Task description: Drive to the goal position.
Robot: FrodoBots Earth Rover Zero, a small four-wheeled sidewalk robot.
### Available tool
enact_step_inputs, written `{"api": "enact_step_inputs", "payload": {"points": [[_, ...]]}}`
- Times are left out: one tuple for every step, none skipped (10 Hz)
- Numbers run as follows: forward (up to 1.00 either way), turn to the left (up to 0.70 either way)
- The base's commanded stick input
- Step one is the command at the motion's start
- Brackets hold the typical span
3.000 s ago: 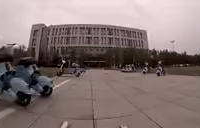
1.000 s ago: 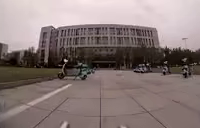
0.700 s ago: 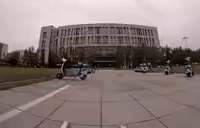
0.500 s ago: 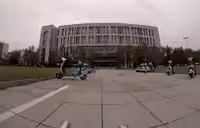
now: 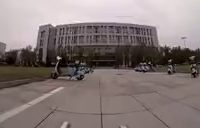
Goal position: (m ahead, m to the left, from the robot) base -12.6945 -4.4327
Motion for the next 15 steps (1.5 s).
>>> {"api": "enact_step_inputs", "payload": {"points": [[0.70,0.00],[0.70,0.00],[0.70,0.00],[0.70,0.00],[0.70,0.00],[0.70,0.00],[0.70,0.00],[0.70,0.00],[0.70,0.00],[0.70,-0.01],[0.70,-0.32],[0.70,-0.35],[0.70,-0.35],[0.70,-0.35],[0.70,-0.35]]}}
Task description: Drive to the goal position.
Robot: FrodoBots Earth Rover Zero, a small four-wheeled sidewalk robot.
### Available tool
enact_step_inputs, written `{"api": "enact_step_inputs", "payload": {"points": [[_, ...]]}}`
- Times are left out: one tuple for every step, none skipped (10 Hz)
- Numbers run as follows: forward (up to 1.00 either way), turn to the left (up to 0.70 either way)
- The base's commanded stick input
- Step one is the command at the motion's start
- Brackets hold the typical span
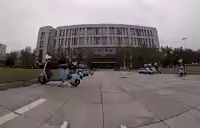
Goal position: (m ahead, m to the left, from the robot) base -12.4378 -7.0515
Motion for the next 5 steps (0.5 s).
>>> {"api": "enact_step_inputs", "payload": {"points": [[0.70,-0.35],[0.70,-0.35],[0.70,-0.35],[0.70,-0.35],[0.70,-0.35]]}}
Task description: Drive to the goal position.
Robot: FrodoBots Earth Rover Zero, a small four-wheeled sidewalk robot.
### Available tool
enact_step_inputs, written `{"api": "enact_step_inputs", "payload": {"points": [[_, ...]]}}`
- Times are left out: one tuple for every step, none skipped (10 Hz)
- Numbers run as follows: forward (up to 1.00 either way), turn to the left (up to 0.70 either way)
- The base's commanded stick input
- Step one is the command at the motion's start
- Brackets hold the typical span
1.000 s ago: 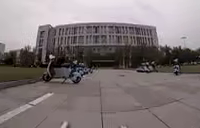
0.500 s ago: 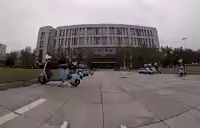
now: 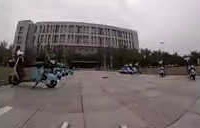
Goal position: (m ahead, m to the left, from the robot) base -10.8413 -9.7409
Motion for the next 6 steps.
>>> {"api": "enact_step_inputs", "payload": {"points": [[0.70,-0.35],[0.70,-0.35],[0.70,-0.35],[0.70,-0.35],[0.70,-0.35],[0.70,-0.35]]}}
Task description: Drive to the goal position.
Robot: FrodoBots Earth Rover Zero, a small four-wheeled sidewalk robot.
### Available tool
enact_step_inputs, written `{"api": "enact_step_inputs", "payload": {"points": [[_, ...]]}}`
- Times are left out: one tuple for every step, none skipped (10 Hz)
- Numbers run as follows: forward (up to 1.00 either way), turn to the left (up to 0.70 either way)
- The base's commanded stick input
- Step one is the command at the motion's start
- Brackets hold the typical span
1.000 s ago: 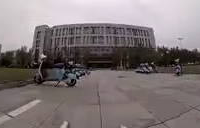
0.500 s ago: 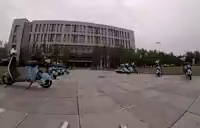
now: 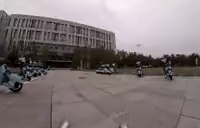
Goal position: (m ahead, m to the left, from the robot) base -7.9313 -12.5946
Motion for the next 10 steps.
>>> {"api": "enact_step_inputs", "payload": {"points": [[0.70,-0.35],[0.70,-0.35],[0.70,-0.35],[0.70,-0.35],[0.70,-0.35],[0.70,-0.35],[0.70,-0.35],[0.70,-0.35],[0.70,-0.35],[0.70,-0.35]]}}
